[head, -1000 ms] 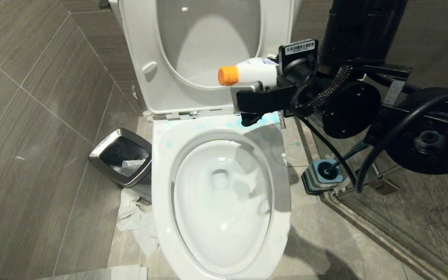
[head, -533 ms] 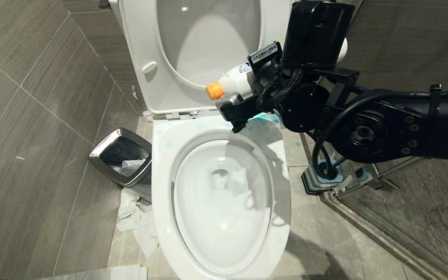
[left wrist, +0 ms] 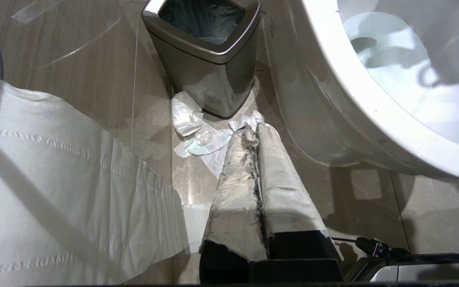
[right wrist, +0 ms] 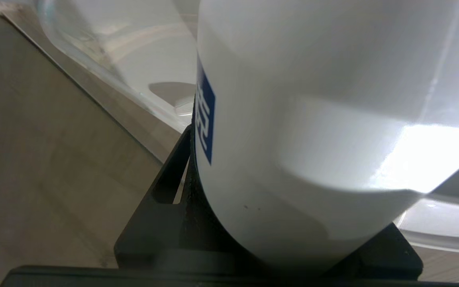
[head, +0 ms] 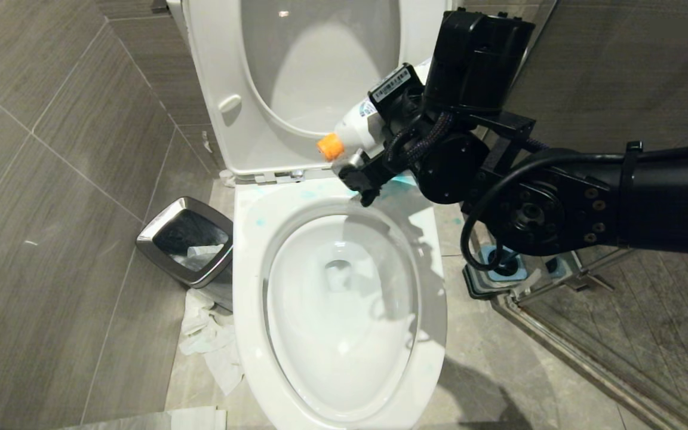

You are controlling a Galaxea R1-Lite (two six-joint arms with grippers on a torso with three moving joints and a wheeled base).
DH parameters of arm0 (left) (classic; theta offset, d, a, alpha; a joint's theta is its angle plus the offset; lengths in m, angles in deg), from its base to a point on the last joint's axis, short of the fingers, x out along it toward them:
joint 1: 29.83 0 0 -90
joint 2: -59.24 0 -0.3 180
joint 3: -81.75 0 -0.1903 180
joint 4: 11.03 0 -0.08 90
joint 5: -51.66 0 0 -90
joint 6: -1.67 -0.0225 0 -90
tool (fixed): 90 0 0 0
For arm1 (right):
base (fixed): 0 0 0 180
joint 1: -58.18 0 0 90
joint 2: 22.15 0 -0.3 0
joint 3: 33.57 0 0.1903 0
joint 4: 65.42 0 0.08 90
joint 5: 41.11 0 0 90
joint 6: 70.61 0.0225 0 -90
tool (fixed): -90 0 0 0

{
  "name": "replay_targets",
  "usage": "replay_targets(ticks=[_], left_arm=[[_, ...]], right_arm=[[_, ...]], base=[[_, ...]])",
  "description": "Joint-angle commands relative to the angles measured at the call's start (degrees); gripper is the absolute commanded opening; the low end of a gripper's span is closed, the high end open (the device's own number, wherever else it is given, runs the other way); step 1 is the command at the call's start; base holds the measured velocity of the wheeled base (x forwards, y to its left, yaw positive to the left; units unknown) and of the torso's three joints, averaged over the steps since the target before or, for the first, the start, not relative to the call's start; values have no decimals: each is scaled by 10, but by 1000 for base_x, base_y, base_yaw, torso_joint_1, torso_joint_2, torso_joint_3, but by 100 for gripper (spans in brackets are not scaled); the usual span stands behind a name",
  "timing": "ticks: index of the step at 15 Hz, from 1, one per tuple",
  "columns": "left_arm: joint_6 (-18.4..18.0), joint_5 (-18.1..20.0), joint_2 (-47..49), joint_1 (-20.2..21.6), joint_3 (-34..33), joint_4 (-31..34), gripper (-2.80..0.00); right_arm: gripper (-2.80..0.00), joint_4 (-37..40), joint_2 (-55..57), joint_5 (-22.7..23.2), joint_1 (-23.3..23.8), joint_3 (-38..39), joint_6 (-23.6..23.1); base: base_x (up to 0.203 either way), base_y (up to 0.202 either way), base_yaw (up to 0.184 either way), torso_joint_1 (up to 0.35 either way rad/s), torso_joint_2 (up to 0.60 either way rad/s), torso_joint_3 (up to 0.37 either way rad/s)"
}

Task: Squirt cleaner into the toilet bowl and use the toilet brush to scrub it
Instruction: Pour in the cleaning agent

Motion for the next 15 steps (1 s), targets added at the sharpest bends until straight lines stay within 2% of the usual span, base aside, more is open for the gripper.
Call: replay_targets(ticks=[1, 4, 15], left_arm=[[0, 0, 0, 0, 0, 0, -280], [1, 0, 0, 0, 0, 0, -280], [-1, 0, 0, 0, 0, 0, -280]], right_arm=[[-280, -2, -2, -1, -1, -3, -33], [-280, -2, -5, 4, 0, -3, -71], [-280, -2, -5, 15, -1, 2, -102]], base=[[0, 0, 0, 0, 0, 0], [0, 0, 0, 0, 0, 0], [0, 0, 0, 0, 0, 0]])
